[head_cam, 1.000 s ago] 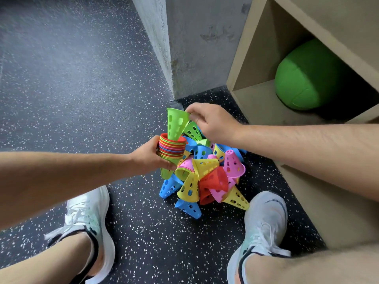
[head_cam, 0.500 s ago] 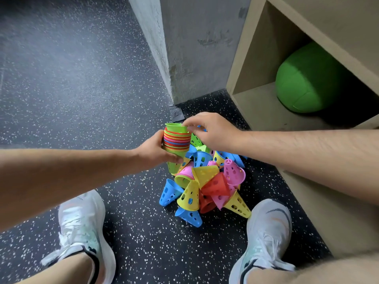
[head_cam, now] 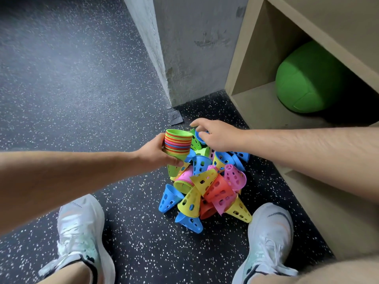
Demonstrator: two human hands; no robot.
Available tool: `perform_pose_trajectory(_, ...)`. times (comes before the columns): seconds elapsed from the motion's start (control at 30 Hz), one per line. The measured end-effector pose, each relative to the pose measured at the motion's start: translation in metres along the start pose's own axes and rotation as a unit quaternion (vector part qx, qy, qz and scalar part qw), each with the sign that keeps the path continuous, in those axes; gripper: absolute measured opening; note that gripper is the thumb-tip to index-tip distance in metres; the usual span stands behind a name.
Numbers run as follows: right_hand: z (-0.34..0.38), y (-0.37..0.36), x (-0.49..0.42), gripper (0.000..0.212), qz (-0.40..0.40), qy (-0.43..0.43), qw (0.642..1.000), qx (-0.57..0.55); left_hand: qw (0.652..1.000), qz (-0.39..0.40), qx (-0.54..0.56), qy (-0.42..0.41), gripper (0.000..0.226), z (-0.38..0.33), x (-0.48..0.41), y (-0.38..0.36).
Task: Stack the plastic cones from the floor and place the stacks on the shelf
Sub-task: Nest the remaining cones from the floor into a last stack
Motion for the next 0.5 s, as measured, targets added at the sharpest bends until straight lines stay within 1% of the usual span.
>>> perform_pose_trajectory(0.07,-0.007,0.003,-0.002,0.044,0.008,-0.02,0.999,0.025,1.0,0.008,0.002,0.0,0.088,-0.002,-0.004,-0.001)
perform_pose_trajectory(0.13,-0.016,0.006,-0.005,0.045,0.018,-0.04,0.998,0.049,1.0,0.008,0.001,-0.001,0.086,-0.003,-0.006,-0.001)
perform_pose_trajectory(0.2,-0.024,0.009,-0.008,0.05,0.031,-0.059,0.996,0.067,1.0,0.012,-0.001,0.001,0.081,-0.003,-0.009,-0.001)
perform_pose_trajectory(0.3,-0.035,0.012,-0.012,0.059,0.047,-0.081,0.994,0.064,1.0,0.02,-0.001,0.001,0.083,-0.002,-0.015,0.0)
perform_pose_trajectory(0.4,-0.04,0.013,-0.016,0.062,0.059,-0.075,0.993,0.074,1.0,0.023,0.001,0.003,0.083,-0.002,-0.021,-0.001)
perform_pose_trajectory(0.5,-0.045,0.009,-0.024,0.055,0.096,-0.061,0.989,0.091,1.0,0.023,-0.006,0.0,0.092,-0.005,-0.025,-0.003)
Point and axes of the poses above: each hand's wrist, its own x-axis away from the middle knuckle, its own y-axis out of the back of the hand, z = x × y, the point moved 3 cm from there along -x, towards the middle knuckle, and after that the axes turned 7 degrees about y, right-handed, at the moved point
